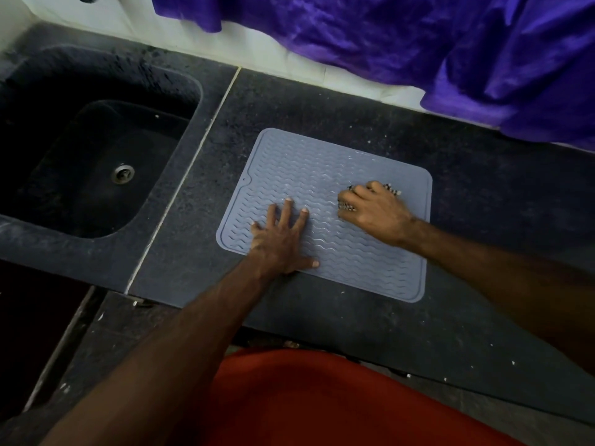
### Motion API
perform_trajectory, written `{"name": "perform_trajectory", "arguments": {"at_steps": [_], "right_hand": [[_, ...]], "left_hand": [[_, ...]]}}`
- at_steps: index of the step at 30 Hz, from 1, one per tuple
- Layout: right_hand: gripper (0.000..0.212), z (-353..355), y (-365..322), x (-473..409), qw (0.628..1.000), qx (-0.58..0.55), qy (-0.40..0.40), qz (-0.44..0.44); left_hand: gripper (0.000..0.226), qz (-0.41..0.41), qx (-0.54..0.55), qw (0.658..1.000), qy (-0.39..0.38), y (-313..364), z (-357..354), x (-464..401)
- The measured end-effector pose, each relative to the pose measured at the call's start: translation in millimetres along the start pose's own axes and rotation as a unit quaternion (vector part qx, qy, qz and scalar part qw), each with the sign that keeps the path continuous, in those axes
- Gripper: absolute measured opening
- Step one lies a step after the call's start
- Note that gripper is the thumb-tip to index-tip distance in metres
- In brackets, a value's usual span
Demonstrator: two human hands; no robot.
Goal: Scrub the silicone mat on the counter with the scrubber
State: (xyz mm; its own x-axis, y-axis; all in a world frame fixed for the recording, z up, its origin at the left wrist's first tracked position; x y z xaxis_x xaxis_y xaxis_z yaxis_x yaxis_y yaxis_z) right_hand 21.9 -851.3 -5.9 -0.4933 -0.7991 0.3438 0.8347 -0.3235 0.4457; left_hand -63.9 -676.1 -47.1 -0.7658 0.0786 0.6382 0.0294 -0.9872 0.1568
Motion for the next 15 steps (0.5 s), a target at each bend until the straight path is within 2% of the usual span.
{"name": "perform_trajectory", "arguments": {"at_steps": [5, 7, 11, 15], "right_hand": [[0.034, 13, -10, -27, 0.999, -0.039, 0.021, -0.006], [0.040, 4, -10, -19, 0.998, -0.049, 0.026, -0.003], [0.066, -19, 8, 16, 0.999, -0.046, 0.014, 0.010], [0.052, -11, 30, 6, 0.993, -0.113, 0.031, 0.003]], "left_hand": [[0.116, 0.007, -0.002, 1.000, -0.007, 0, -1, -1], [0.116, 0.005, -0.004, 1.000, -0.005, 0, -1, -1], [0.116, 0.005, -0.004, 1.000, -0.001, -1, -1, -2], [0.115, 0.009, -0.009, 1.000, -0.003, 2, 1, -1]]}}
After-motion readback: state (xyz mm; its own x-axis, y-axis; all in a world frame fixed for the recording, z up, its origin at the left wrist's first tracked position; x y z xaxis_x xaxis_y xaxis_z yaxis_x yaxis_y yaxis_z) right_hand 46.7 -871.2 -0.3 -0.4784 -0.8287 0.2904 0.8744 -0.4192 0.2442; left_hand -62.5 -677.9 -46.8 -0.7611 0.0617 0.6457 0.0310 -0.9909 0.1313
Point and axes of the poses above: each hand's wrist, its own x-axis away from the middle knuckle, its own z-axis out of the back of the hand, y = z × x, the point moved 3 cm from there along -x, towards the middle knuckle, and after that the axes turned 10 degrees about -y, right-handed, at the moved point
